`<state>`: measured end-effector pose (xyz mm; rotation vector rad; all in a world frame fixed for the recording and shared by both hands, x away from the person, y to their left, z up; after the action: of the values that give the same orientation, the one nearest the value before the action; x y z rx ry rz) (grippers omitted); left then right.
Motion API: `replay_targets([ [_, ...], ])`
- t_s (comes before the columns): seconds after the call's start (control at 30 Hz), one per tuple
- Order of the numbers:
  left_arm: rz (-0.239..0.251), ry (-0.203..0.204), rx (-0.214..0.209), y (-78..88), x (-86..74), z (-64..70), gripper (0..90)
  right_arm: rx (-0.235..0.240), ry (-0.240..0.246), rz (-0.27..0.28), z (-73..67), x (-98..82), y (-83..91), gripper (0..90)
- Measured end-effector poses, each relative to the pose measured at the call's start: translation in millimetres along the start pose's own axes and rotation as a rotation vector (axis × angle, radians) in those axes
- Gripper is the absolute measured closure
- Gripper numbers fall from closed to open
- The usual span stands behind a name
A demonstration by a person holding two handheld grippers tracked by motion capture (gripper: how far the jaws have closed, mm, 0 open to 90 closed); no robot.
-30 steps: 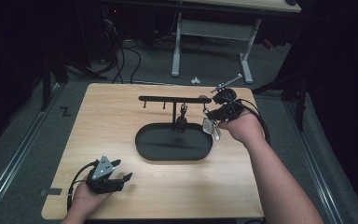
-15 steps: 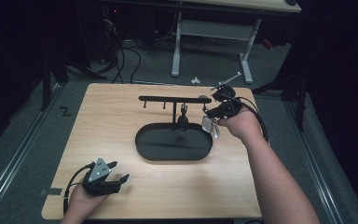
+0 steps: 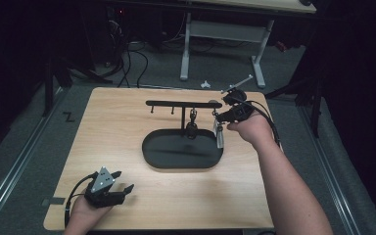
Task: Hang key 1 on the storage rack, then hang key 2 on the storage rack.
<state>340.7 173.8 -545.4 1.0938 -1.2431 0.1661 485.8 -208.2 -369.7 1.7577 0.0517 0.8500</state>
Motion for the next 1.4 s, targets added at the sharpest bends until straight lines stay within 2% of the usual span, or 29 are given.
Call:
replay_targets([
  [0.23,-0.004,0.002,-0.001,1.4,-2.0,-0.1,32.3,-0.012,0.005,-0.002,0.3,0.0,-4.4,82.2],
  [0.4,-0.004,0.007,-0.007,0.8,-2.0,0.7,32.3,0.004,-0.014,0.01,2.3,-4.7,-8.3,81.1],
  [0.57,0.003,-0.008,-0.018,-1.6,3.6,3.0,32.3,0.011,-0.021,0.024,2.5,-10.5,-11.0,79.2],
  [0.93,-0.008,-0.005,-0.023,-8.0,5.9,3.9,32.3,0.032,-0.044,0.067,8.1,-21.3,-3.1,71.8],
  [1.03,0.008,0.002,-0.02,-9.9,8.9,3.6,32.4,0.023,-0.065,0.107,14.8,-41.0,4.1,65.4],
  [1.1,0.008,-0.012,-0.027,-11.5,8.9,5.3,32.3,0.023,-0.063,0.118,17.3,-55.0,7.7,62.1],
  [1.13,0.008,-0.012,-0.027,-11.5,8.9,5.3,32.2,0.023,-0.063,0.118,17.3,-55.0,7.7,62.1],
  [1.23,0.02,-0.017,-0.034,-11.0,11.0,4.9,32.1,0.006,-0.077,0.145,21.5,-77.3,10.7,57.0],
  [1.3,0.031,-0.019,-0.034,-10.0,14.5,4.5,32.1,-0.024,-0.082,0.161,23.2,-92.8,9.7,54.1],
  [1.4,0.05,-0.023,-0.024,-9.1,18.9,5.9,32.0,-0.03,-0.125,0.188,23.9,-117.5,0.5,48.7],
])
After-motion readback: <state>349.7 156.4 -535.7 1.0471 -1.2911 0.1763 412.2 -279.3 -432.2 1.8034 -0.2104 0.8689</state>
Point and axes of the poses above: each handheld gripper's, and its own axes: y roughly backward along the jaws, x roughly out of its top, z roughly to its right, the point moved 4 cm from there along -y, roughly forward along the jaws, and after that the axes turned 5 degrees about x, right-handed, at the moved point
